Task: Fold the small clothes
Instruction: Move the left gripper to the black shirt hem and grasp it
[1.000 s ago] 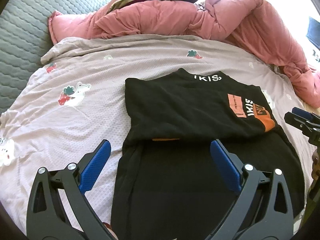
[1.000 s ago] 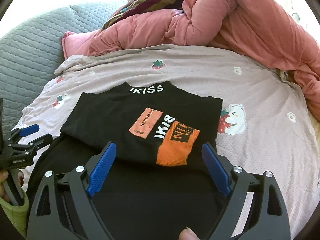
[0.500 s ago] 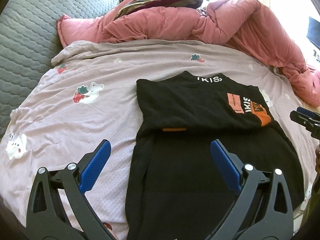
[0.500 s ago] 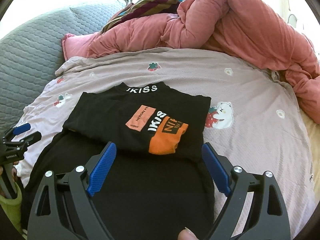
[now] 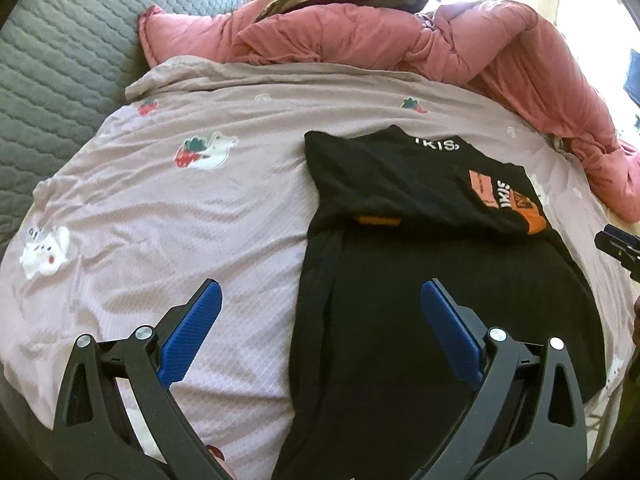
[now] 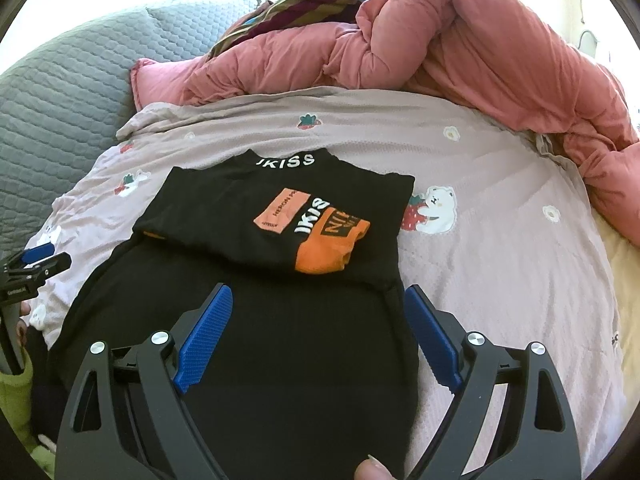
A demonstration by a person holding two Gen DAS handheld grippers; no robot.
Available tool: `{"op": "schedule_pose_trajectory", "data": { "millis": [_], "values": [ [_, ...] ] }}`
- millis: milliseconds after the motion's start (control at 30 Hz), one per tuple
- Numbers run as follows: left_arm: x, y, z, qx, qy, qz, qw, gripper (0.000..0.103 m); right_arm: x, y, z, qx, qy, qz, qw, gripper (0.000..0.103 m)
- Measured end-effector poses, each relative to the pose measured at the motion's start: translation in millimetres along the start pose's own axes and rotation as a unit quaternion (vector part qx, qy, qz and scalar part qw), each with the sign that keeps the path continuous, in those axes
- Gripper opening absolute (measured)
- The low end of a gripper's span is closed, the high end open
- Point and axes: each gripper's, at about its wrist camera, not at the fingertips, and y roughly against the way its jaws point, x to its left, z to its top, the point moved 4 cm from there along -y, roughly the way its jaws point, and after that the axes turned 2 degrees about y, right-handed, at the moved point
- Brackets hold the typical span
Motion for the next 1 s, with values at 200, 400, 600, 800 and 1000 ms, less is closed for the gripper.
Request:
{"op": "schedule_pose_trajectory", "data": {
  "millis": [200,400,600,800,1000],
  "values": [
    [17.4,1.1,-20.3,0.02,0.018,-0.013,0.9996,0.093,-1.0,3.6,-13.0,0.01,0.004,-0.001,1.0,0.087],
    [26.9,6.8,-32.3,0.026,0.031,-0.026,0.9988,0.075,-2.3,3.1,-25.3,0.02,0.0,0.004,1.0,0.087],
    [32.3,11.0,-47.8,0.044,0.045,-0.055,0.9965,0.033,-2.1,7.0,-32.5,0.023,0.001,0.006,1.0,0.087],
    [34.8,5.3,-66.6,0.072,0.053,-0.069,0.9936,0.027,-0.4,7.6,-42.0,0.033,0.008,0.007,0.999,0.087],
    [35.2,-9.3,-81.1,0.105,0.063,-0.089,0.9884,0.013,-3.3,10.9,-61.0,0.049,0.011,0.005,0.999,0.087]
  ]
}}
